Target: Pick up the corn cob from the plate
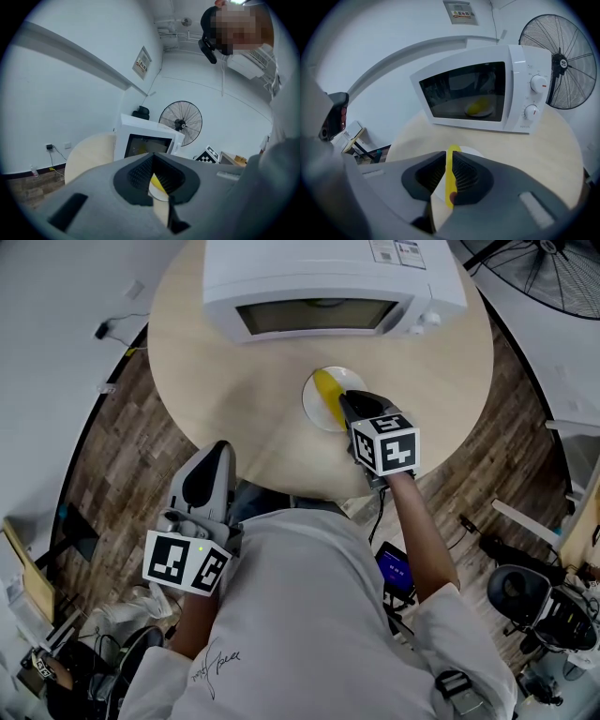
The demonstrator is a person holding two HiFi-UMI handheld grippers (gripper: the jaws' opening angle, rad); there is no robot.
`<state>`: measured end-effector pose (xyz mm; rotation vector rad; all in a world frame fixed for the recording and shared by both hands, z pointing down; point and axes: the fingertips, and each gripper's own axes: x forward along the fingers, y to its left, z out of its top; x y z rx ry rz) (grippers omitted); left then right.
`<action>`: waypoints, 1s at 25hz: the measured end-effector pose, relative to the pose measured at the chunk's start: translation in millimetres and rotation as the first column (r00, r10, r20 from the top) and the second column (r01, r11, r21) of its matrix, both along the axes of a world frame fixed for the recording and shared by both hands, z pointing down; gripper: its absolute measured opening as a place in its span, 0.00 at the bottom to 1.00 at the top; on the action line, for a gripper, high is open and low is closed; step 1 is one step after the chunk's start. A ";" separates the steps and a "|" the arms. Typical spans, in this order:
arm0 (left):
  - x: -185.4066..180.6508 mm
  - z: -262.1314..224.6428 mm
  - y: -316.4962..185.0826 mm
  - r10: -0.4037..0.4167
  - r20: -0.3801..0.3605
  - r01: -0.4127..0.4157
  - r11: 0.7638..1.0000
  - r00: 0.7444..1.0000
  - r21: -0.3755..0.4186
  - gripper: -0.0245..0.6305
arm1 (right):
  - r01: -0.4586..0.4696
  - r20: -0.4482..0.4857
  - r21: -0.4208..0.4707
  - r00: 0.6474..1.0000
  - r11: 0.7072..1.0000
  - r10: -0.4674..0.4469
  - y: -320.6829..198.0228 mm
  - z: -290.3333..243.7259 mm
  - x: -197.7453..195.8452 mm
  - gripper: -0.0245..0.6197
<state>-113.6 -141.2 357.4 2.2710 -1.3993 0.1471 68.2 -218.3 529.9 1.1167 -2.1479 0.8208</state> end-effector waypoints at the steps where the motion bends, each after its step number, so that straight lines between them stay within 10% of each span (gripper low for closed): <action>1: -1.2 0.5 0.0 -0.001 -0.001 0.001 1.000 1.000 -0.001 0.03 | 0.001 -0.005 -0.002 1.000 1.000 -0.001 0.0 1.9 -0.8 0.13; 25: -18.5 11.4 -4.0 -0.006 -0.002 0.006 0.999 1.000 -0.031 0.03 | 0.049 -0.129 -0.085 0.990 0.995 -0.060 -1.7 51.4 -6.3 0.34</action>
